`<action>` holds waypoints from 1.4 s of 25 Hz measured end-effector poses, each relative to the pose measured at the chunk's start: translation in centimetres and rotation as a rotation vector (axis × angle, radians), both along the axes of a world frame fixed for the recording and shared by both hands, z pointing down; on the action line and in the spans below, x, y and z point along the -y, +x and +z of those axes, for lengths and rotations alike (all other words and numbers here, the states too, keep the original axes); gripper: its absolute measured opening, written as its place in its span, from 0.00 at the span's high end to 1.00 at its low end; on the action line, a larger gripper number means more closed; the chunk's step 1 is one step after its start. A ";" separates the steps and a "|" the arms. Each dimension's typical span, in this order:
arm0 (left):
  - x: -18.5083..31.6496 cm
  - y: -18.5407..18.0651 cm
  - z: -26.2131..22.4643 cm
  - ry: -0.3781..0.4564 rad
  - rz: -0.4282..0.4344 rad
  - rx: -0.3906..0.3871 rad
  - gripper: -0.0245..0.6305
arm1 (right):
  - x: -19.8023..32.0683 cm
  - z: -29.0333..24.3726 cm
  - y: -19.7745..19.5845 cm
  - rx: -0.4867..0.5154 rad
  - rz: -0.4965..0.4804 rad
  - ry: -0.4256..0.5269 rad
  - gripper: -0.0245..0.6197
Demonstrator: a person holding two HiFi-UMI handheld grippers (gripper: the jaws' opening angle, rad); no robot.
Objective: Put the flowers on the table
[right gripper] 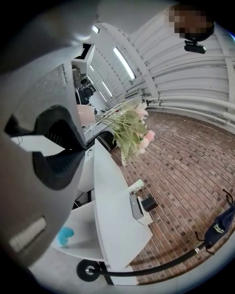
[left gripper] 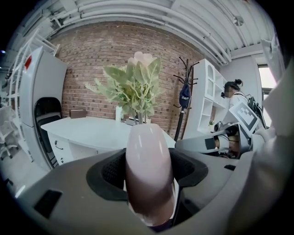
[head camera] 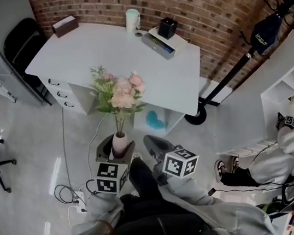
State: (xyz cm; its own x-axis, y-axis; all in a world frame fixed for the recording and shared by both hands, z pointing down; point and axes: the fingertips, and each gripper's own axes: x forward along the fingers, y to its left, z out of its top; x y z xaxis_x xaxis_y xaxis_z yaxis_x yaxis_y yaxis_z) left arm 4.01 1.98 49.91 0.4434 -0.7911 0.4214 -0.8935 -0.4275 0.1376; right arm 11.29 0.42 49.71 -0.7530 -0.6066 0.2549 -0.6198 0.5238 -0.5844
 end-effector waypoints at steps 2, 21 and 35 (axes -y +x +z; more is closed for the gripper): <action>1.9 -0.3 0.0 0.002 -0.008 -0.004 0.54 | 2.0 0.0 -0.4 -0.004 -0.009 -0.001 0.96; 20.3 -2.2 -0.7 0.094 -0.093 -0.029 0.54 | 20.4 0.8 -3.3 -0.008 -0.103 -0.010 0.96; 26.5 -4.1 0.0 0.116 -0.130 0.006 0.54 | 27.5 0.9 -4.5 0.069 -0.123 0.000 0.96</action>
